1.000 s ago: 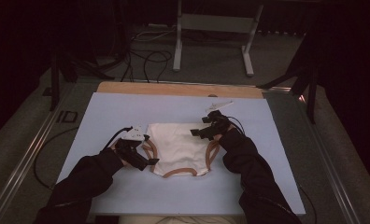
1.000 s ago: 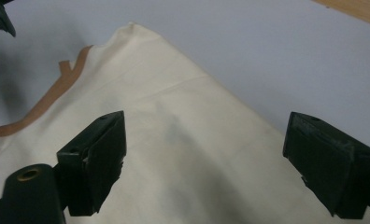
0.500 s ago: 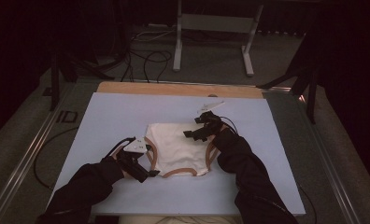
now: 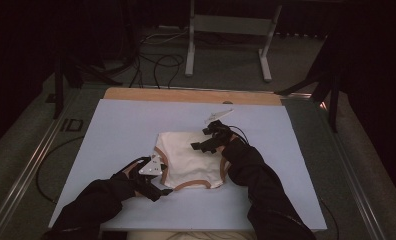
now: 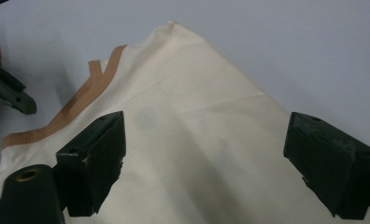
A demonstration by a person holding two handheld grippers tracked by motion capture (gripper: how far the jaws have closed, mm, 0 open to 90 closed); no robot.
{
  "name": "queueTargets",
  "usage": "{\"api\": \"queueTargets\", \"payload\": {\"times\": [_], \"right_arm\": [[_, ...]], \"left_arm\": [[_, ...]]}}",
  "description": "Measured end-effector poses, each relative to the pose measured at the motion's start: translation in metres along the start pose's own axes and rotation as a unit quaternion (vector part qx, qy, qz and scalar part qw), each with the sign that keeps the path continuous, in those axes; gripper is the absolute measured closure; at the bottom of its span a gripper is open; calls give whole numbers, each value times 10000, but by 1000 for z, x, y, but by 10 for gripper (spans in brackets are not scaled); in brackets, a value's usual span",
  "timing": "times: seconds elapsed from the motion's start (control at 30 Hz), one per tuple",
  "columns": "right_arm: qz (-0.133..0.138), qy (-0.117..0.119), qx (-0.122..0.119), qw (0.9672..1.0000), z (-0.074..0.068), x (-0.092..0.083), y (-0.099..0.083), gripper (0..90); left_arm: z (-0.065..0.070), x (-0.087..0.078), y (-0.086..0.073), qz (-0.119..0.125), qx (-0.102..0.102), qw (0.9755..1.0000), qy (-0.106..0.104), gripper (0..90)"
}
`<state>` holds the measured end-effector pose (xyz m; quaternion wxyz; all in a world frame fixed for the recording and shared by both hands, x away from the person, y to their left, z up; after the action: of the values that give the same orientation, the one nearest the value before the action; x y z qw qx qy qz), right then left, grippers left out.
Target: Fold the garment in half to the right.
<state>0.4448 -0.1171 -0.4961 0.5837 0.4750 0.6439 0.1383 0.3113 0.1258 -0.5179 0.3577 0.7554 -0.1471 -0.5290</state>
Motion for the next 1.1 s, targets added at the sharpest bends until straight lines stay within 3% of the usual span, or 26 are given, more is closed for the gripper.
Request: {"api": "queueTargets", "payload": {"times": [0.2, 0.23, 0.37, 0.63, 0.87, 1.1], "right_arm": [[-39, 85, -50, 9999, -5, 8, 4, 131], [-59, 94, -59, 9999, -6, 9, 5, 131], [-98, 131, -138, 9998, -9, 15, 9, 130], [-182, 200, -160, 9995, -14, 23, 12, 131], [-162, 254, -236, 9993, -19, 29, 18, 131], [-166, 407, -328, 9985, -23, 39, 26, 133]], "left_arm": [[3, 9, -1, -139, 163, 9997, -111, 263], [3, 10, -1, -103, 205, 9995, -204, 338], [4, 15, -2, -230, 301, 9992, -89, 394], [0, 19, 0, -258, 176, 9991, -296, 520], [-4, 23, 4, -240, 126, 9995, -133, 764], [-3, 24, 4, -229, 145, 9996, -39, 856]]}}
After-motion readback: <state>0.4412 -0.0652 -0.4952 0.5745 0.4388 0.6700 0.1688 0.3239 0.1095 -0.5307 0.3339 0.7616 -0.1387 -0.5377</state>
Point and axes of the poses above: each handheld gripper's, and its own axes: x roughly forward along the jaws, y roughly out of its top, z roughly to its right, the point moved 2 cm from there along x, roughly forward along the jaws, and after that the axes turned 10 degrees about y, right-handed, at the moved point
